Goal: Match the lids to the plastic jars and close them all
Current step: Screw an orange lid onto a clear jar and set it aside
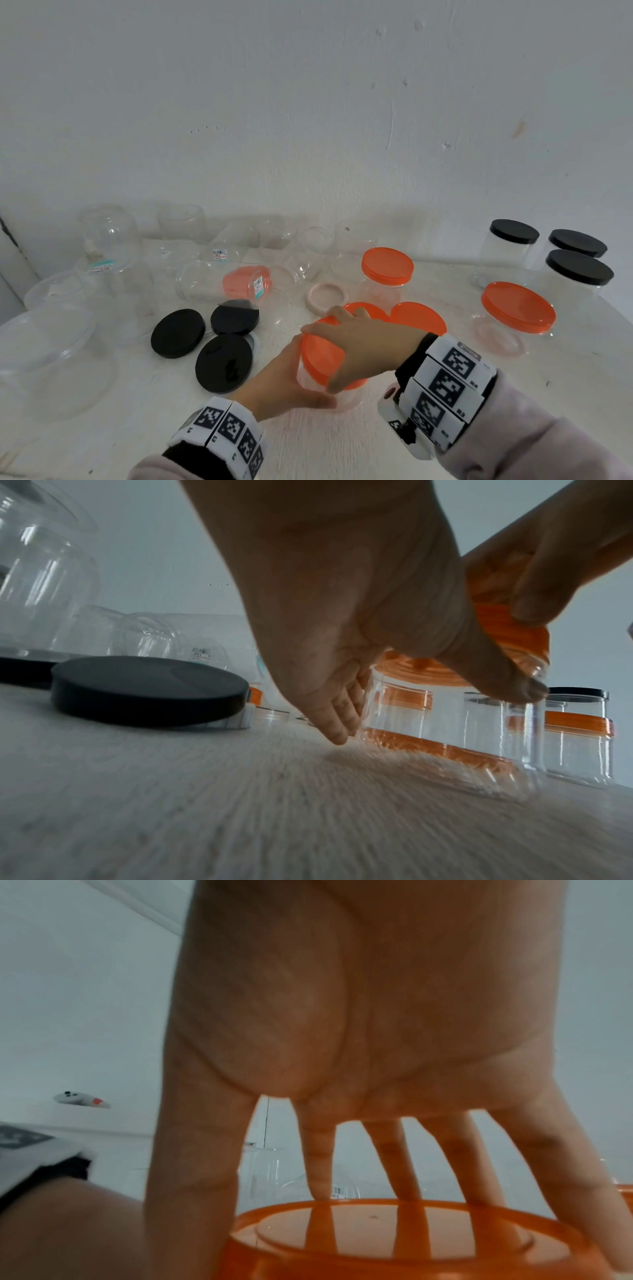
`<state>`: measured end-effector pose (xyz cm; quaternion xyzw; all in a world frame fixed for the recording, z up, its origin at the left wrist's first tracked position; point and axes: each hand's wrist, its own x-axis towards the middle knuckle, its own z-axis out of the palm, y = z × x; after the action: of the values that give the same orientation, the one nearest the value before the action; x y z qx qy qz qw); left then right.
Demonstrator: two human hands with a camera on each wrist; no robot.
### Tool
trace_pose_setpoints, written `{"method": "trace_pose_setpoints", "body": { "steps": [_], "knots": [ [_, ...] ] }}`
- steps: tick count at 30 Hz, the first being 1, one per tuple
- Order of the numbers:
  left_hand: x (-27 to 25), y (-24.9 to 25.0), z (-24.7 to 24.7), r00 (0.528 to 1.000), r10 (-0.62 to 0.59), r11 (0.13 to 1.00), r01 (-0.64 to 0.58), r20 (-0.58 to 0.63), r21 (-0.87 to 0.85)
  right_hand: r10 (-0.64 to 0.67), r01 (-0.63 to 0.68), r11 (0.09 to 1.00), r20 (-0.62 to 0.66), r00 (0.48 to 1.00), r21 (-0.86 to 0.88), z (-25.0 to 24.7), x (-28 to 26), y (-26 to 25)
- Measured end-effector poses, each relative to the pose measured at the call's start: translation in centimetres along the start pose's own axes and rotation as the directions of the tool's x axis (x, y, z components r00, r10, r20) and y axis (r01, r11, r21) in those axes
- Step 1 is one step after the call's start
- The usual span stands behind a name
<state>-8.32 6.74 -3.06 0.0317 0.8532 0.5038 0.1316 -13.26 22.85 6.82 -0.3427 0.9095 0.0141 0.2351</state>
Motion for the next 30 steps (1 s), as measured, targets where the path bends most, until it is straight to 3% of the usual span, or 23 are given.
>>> {"method": "trace_pose_setpoints", "body": {
  "steps": [7, 14, 24, 30],
  "knots": [
    [0.1, 0.2, 0.1, 1.000, 0.022, 1.000, -0.022, 0.004, -0.019, 0.109, -0.109, 0.994, -0.120, 0.987, 0.000, 1.0, 0.4, -0.4],
    [0.0, 0.0, 0.0, 1.000, 0.007, 1.000, -0.007, -0.003, -0.002, -0.010, 0.009, 1.000, 0.052, 0.999, 0.022, -0.5, 0.0, 0.1],
    [-0.1, 0.3, 0.1, 1.000, 0.025, 0.999, -0.025, 0.007, -0.020, 0.098, -0.101, 0.995, -0.119, 0.988, -0.022, 1.0, 0.7, -0.2],
    [0.0, 0.3, 0.0, 1.000, -0.002, 1.000, 0.002, -0.006, 0.018, -0.001, 0.001, 1.000, 0.029, 1.000, 0.009, -0.1, 0.2, 0.4]
  ]
}}
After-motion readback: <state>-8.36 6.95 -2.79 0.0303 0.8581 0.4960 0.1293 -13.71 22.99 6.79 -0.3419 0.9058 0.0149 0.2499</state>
